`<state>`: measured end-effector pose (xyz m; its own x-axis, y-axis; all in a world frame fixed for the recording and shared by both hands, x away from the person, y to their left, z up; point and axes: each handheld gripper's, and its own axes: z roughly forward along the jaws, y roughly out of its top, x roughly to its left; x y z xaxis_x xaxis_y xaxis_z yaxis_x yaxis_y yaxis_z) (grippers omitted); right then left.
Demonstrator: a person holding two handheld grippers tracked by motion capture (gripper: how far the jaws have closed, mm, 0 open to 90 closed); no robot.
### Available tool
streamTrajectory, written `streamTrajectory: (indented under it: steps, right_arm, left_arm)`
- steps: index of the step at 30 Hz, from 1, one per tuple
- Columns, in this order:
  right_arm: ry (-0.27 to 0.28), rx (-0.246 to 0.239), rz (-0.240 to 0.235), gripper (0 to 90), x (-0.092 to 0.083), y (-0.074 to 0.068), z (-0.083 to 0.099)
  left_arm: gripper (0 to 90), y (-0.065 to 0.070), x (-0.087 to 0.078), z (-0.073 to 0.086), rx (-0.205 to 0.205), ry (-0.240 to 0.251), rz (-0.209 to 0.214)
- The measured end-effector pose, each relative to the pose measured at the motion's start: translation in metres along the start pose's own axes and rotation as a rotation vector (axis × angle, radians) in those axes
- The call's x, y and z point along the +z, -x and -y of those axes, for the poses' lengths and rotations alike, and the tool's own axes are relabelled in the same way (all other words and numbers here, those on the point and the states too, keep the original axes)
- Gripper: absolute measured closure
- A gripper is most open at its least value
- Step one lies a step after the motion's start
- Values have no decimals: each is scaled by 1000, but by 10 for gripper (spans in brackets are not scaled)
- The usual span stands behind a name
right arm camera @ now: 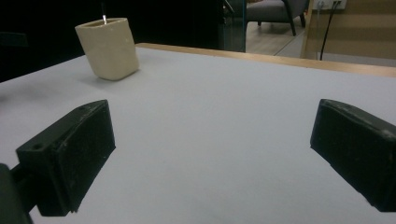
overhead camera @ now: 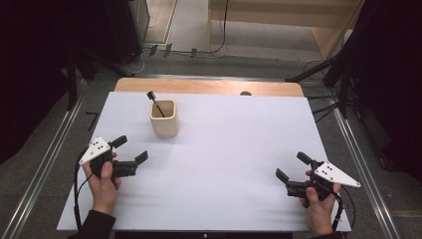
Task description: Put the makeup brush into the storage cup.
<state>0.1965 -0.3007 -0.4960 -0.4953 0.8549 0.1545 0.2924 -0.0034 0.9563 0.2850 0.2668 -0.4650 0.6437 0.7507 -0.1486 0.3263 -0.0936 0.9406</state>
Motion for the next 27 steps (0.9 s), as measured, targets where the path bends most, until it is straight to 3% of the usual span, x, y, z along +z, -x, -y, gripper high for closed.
streamTrajectory:
  steps: [11, 21, 27]
  right_arm:
    - [-4, -3, 2, 3, 0, -1, 0]
    - [-12, -11, 1, 3, 2, 0, 2]
    - [-12, -13, 5, 3, 2, -1, 2]
  left_arm:
    - [0, 2, -17, 11, -12, 16, 7]
    - [0, 5, -28, 19, 30, -2, 2]
    - [0, 4, -37, 21, 29, 7, -9]
